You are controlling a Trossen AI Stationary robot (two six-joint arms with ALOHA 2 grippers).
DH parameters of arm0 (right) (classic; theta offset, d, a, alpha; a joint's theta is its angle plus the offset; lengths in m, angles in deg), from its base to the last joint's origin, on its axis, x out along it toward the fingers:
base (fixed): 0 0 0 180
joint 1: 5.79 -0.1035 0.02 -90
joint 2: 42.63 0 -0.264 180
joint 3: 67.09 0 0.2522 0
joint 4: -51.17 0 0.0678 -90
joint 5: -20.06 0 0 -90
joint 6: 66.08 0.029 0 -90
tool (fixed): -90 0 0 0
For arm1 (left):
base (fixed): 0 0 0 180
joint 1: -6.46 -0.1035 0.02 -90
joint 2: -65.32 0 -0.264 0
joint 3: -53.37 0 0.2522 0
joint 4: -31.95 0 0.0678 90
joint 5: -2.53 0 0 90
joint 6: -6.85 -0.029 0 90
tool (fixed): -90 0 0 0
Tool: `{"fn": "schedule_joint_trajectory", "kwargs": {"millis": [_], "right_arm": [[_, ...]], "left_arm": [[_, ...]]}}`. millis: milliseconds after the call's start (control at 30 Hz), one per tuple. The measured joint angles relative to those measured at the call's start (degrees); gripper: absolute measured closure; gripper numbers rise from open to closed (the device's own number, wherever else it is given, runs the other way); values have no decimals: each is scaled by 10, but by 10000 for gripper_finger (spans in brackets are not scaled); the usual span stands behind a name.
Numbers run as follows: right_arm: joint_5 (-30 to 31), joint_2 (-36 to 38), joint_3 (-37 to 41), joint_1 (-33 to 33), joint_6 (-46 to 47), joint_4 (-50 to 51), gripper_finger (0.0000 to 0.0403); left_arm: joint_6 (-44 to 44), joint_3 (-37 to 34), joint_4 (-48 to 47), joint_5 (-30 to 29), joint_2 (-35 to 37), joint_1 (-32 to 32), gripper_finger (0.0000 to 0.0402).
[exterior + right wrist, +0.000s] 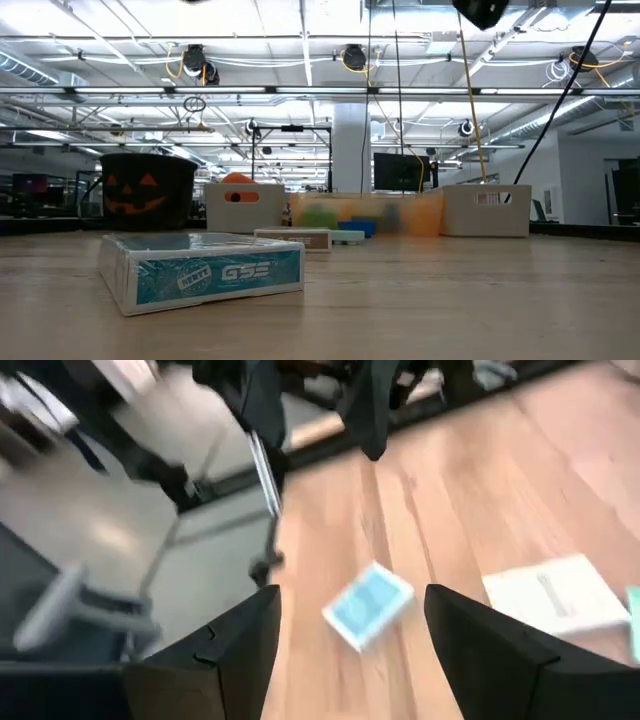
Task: Pick & Place Toys
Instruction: Put the brown deck of cards into the right gray bin
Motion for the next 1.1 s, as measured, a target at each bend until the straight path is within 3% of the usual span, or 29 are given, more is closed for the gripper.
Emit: {"fn": "schedule_joint_trajectory", "kwargs": {"millis": [200, 467, 633, 767, 1100], "right_arm": [[72, 0, 0, 3, -23, 84, 165], [69, 0, 0, 6, -22, 105, 165], [69, 0, 0, 6, -7, 105, 165], [69, 0, 1, 6, 4, 105, 165], [69, 0, 1, 1, 18, 107, 165]], "left_arm": [[55, 0, 18, 17, -40, -7, 128], [63, 0, -44, 16, -42, -35, 128], [106, 0, -100, 48, -43, -85, 128], [122, 0, -87, 52, -43, -116, 128], [106, 0, -69, 142, -43, -130, 128]]}}
